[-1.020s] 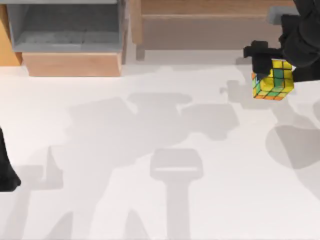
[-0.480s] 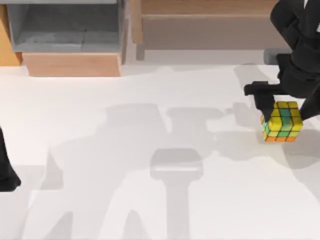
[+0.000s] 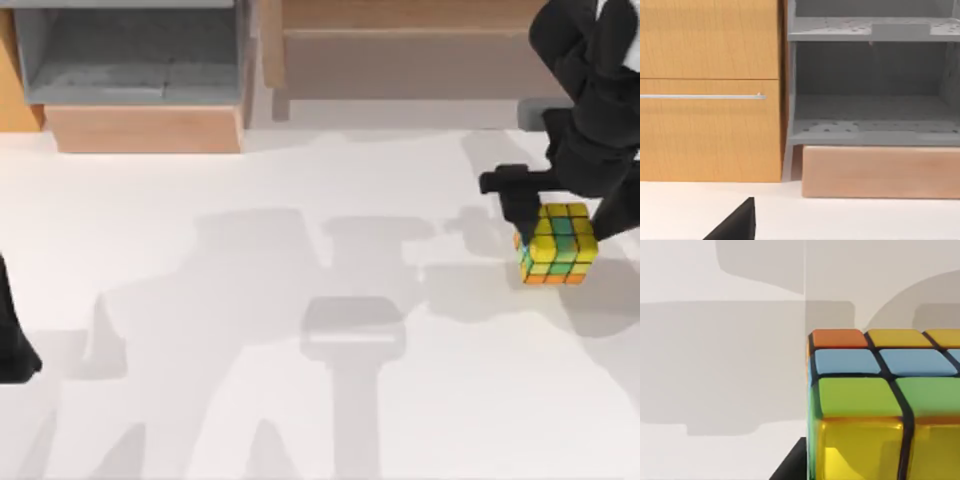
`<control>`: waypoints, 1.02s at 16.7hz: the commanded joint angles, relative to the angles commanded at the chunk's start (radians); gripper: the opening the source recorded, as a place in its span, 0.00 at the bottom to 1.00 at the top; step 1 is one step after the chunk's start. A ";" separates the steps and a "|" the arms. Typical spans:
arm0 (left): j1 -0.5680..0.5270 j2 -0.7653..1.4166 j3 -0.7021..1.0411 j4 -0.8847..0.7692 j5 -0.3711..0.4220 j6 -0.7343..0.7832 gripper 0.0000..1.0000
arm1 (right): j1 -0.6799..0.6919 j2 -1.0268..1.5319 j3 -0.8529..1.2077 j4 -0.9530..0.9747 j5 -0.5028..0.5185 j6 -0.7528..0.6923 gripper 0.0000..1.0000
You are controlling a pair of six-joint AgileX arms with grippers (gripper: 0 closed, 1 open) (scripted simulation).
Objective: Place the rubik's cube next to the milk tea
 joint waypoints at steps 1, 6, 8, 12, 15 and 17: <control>0.000 0.000 0.000 0.000 0.000 0.000 1.00 | 0.006 -0.004 0.004 0.003 0.003 0.000 0.00; 0.000 0.000 0.000 0.000 0.000 0.000 1.00 | 0.030 -0.032 0.026 0.028 0.024 0.004 0.00; 0.000 0.000 0.000 0.000 0.000 0.000 1.00 | 0.031 -0.036 0.033 0.041 0.030 0.008 0.00; 0.000 0.000 0.000 0.000 0.000 0.000 1.00 | 0.016 -0.030 0.025 0.066 0.020 0.013 0.00; 0.000 0.000 0.000 0.000 0.000 0.000 1.00 | -0.003 -0.013 -0.004 0.075 0.001 0.008 0.00; 0.000 0.000 0.000 0.000 0.000 0.000 1.00 | -0.014 0.004 -0.030 0.072 -0.006 0.002 0.00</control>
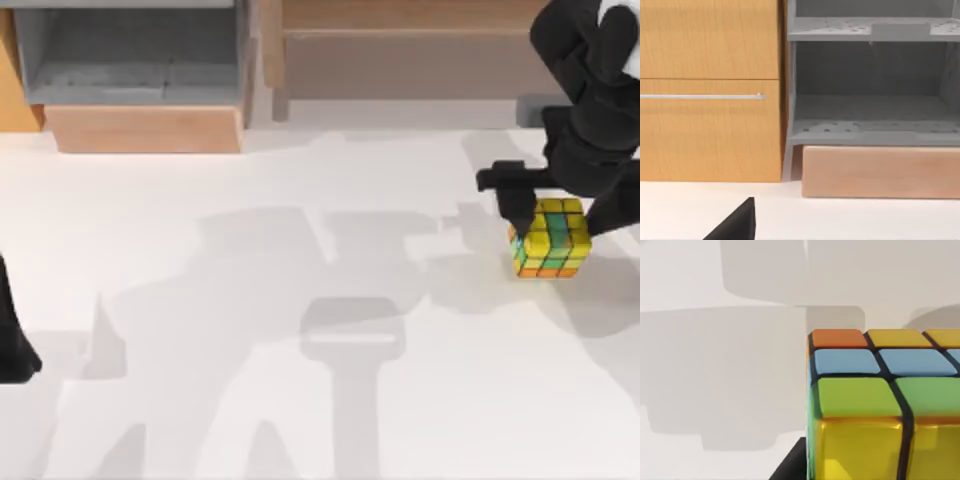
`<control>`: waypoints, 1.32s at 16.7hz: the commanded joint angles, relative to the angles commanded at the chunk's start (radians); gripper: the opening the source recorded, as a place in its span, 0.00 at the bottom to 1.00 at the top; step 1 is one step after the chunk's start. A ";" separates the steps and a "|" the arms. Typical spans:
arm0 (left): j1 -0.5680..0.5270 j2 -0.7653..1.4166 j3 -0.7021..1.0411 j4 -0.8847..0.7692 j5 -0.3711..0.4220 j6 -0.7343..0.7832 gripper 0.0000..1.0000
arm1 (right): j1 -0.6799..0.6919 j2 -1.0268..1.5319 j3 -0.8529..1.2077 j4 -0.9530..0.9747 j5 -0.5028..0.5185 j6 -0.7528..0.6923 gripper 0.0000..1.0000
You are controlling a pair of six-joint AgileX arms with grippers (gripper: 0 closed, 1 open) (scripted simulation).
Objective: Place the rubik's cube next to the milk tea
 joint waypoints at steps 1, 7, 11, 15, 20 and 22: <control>0.000 0.000 0.000 0.000 0.000 0.000 1.00 | -0.005 0.010 -0.012 -0.003 -0.001 -0.003 0.00; 0.000 0.000 0.000 0.000 0.000 0.000 1.00 | -0.009 0.022 -0.025 -0.006 -0.002 -0.005 0.00; 0.000 0.000 0.000 0.000 0.000 0.000 1.00 | -0.009 0.022 -0.025 -0.006 -0.002 -0.005 0.30; 0.000 0.000 0.000 0.000 0.000 0.000 1.00 | -0.009 0.022 -0.025 -0.006 -0.002 -0.005 0.60; 0.000 0.000 0.000 0.000 0.000 0.000 1.00 | -0.009 0.022 -0.025 -0.006 -0.002 -0.005 0.98; 0.000 0.000 0.000 0.000 0.000 0.000 1.00 | -0.009 0.022 -0.025 -0.006 -0.002 -0.005 1.00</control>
